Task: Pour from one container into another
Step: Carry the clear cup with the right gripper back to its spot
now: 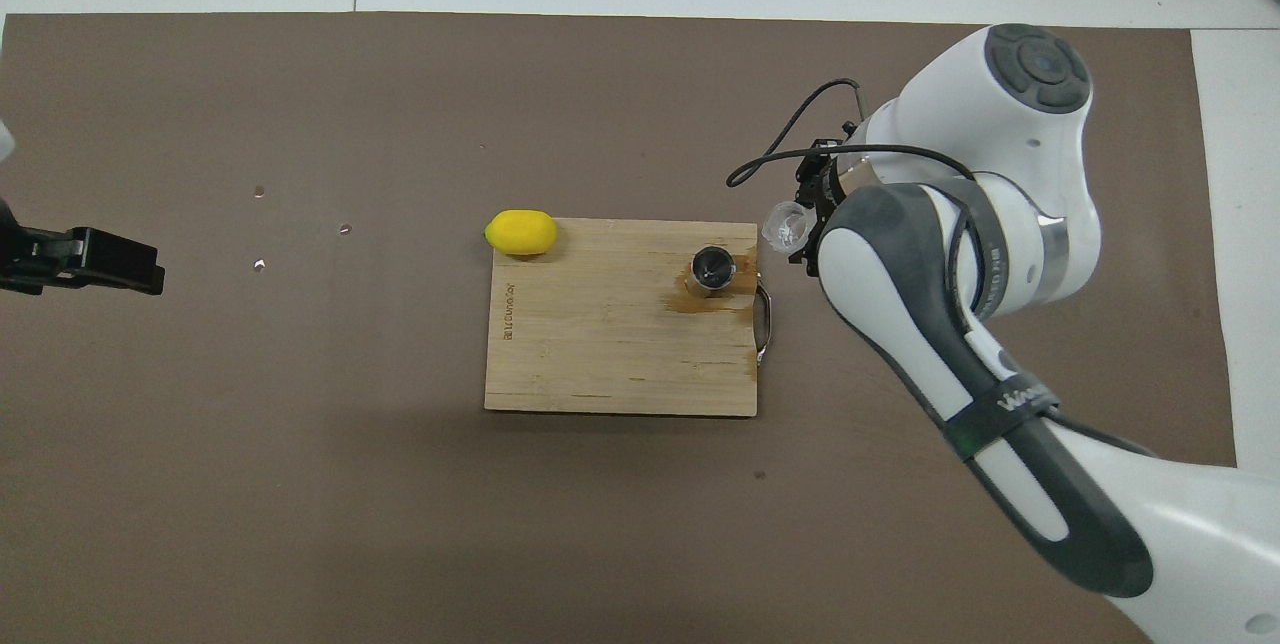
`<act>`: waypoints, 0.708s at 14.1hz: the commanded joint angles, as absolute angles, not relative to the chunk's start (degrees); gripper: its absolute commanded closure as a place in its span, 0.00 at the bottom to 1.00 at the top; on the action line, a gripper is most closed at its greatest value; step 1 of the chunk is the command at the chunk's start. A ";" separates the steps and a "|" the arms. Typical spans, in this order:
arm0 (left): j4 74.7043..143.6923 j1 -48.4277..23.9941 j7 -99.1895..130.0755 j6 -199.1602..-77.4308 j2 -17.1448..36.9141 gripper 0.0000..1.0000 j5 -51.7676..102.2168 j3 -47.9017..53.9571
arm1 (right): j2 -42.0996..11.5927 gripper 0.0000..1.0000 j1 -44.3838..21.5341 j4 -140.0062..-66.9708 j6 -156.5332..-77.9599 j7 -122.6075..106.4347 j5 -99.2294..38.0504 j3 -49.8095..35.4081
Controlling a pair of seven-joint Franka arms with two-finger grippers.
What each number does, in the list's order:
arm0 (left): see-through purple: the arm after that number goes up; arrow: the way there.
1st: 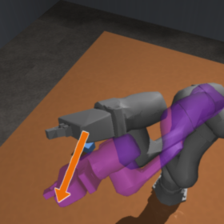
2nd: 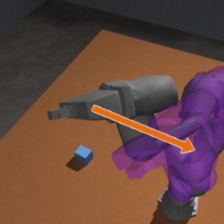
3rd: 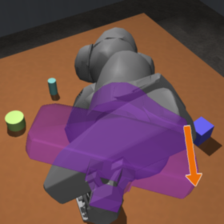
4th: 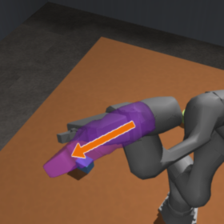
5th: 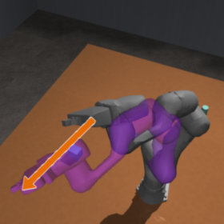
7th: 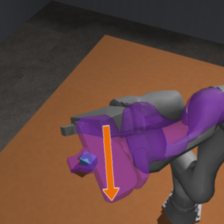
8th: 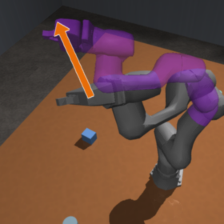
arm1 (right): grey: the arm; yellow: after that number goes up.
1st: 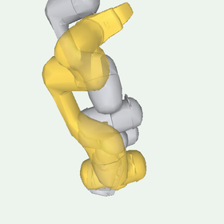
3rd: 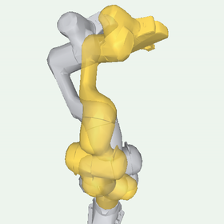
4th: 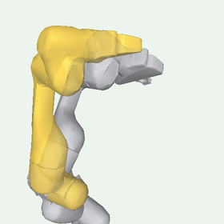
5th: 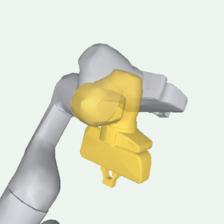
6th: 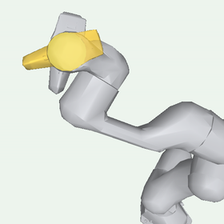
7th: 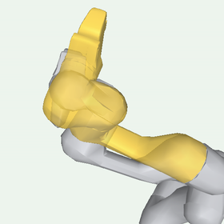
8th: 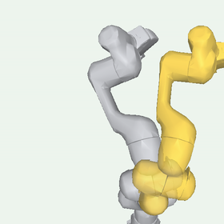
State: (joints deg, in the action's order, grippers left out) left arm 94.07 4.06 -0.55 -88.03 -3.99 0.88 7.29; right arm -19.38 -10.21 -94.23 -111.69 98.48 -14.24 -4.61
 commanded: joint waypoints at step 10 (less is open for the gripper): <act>94.04 5.10 -0.70 -87.36 -4.13 0.00 1.41 8.00 | -10.99 1.00 7.81 -119.16 -119.44 66.21 -44.11 -5.19</act>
State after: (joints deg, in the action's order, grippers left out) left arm 94.07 4.06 -0.55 -88.03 -3.99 0.88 7.29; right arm -14.33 5.35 -113.55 -117.87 71.44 -40.92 -4.46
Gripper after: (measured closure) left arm 0.000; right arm 0.493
